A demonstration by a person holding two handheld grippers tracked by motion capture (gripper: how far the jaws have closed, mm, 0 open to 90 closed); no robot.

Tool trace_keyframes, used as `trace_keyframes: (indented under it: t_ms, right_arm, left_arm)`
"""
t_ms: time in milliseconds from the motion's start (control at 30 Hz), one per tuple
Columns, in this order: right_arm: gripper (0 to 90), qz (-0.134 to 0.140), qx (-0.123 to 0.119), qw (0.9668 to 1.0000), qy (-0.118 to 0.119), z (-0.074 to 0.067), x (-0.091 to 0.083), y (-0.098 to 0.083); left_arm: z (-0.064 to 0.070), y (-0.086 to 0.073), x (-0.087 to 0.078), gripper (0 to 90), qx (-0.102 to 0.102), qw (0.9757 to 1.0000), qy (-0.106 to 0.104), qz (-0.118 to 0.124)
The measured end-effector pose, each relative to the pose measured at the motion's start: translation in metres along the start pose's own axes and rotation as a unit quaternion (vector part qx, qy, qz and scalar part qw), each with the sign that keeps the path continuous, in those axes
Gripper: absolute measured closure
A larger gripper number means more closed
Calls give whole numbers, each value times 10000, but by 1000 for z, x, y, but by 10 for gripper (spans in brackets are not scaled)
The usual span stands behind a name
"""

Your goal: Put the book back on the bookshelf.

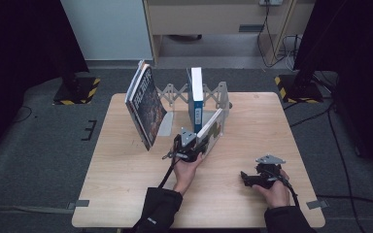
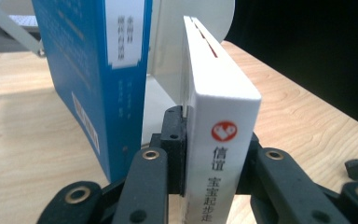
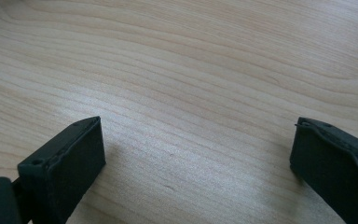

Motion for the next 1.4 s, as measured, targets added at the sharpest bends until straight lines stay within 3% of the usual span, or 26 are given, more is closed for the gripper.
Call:
trace_keyframes:
  t_ms: [300, 667, 833, 1000, 1200, 1400]
  right_arm:
    - [33, -1, 1, 10000, -2, 0, 0, 0]
    - [32, -10, 7, 10000, -6, 0, 0, 0]
    - [31, -11, 8, 10000, -6, 0, 0, 0]
    - [31, -10, 10, 10000, -6, 0, 0, 0]
    - [31, -10, 11, 10000, -7, 0, 0, 0]
    - [30, -12, 8, 10000, -8, 0, 0, 0]
  left_arm:
    - [-8, -18, 0, 734, -26, 9999, 22, -151]
    - [2, -16, 4, 728, 73, 9999, -22, -114]
    - [1, -18, 4, 697, -2, 9997, -236, -65]
    - [-3, -21, -9, 653, -89, 9988, -490, 17]
    - [-8, -20, -17, 705, -88, 9989, -463, 73]
    - [-1, -19, -14, 706, -42, 9989, -460, 39]
Point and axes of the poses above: each handheld gripper's, and its own axes: x roughly forward along the jaws, y roughly out of its top, z roughly to its right, the point moved 8 cm from there along x, roughly forward along the jaws, and after that the axes turned 14 degrees about y, right-handed, at the moved point
